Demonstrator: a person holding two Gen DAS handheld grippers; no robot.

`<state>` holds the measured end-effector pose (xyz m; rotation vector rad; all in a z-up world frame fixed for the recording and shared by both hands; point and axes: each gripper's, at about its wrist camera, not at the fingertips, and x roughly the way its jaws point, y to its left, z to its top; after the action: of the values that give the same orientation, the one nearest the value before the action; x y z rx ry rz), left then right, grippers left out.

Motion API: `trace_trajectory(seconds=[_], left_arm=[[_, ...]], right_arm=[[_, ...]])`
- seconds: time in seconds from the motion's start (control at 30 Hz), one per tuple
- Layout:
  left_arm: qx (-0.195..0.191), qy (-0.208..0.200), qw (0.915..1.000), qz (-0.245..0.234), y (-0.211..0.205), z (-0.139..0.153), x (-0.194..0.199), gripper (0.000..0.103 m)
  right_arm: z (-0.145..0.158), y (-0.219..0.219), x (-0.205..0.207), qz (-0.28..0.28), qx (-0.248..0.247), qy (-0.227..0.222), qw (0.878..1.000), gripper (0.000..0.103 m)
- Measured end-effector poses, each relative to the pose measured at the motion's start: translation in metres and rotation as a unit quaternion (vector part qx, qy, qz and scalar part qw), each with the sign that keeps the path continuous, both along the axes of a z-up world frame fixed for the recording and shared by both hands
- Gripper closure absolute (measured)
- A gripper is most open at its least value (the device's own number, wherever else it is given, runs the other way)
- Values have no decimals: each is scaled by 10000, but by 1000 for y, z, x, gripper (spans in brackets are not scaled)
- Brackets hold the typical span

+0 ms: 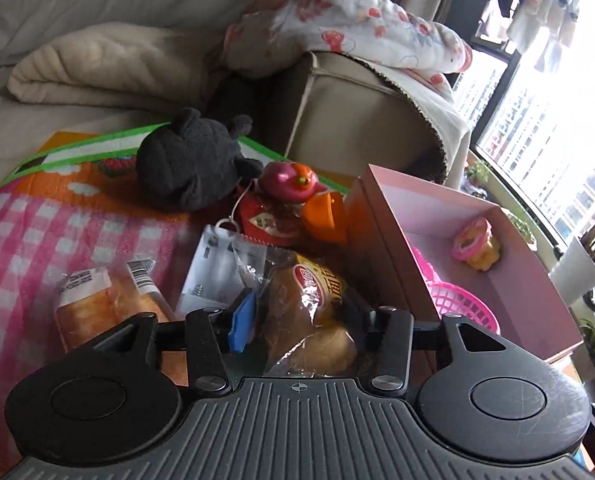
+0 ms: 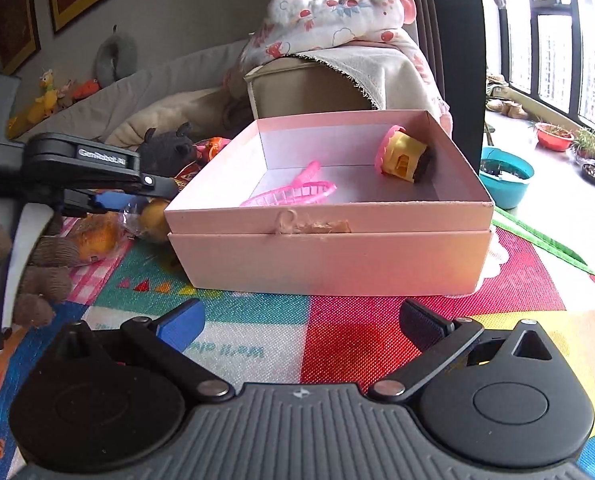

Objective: Organize objects
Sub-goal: 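Grasp the wrapped round bun with the left gripper, then grasp the wrapped bread loaf with the right gripper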

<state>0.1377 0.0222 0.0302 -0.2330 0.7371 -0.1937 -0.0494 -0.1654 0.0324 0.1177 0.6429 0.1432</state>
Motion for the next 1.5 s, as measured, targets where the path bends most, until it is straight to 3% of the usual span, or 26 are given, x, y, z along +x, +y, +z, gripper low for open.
trace_trajectory(seconds=[0.3,0.5,0.77,0.9,1.07,1.3,1.5], left_arm=[[733,-450,9962,-165,-16,-7,-16,42],[900,-213,9956,-145,-20,-2,-19,42],[745,-378,9964,-113,-18,-8,-50,49],[511,-332,9974,-381,-6,-7,-88,51],[617,-409,9945,-735,13,-5,-142,52],[412,-673,9954,-545,56,-1,-186,54],[435,-598,9961,-482,70,-7,-193,54]], right_arm=[[-2,7,8,39,-155,198,9997,0],[-5,7,12,-76,-230,365,9990,0],[-7,6,17,-62,-203,499,9985,0],[-7,15,17,1,-504,579,9971,0],[14,27,12,204,-614,426,9970,0],[58,68,31,674,-795,124,9945,0],[73,138,74,1615,-490,503,9844,0]])
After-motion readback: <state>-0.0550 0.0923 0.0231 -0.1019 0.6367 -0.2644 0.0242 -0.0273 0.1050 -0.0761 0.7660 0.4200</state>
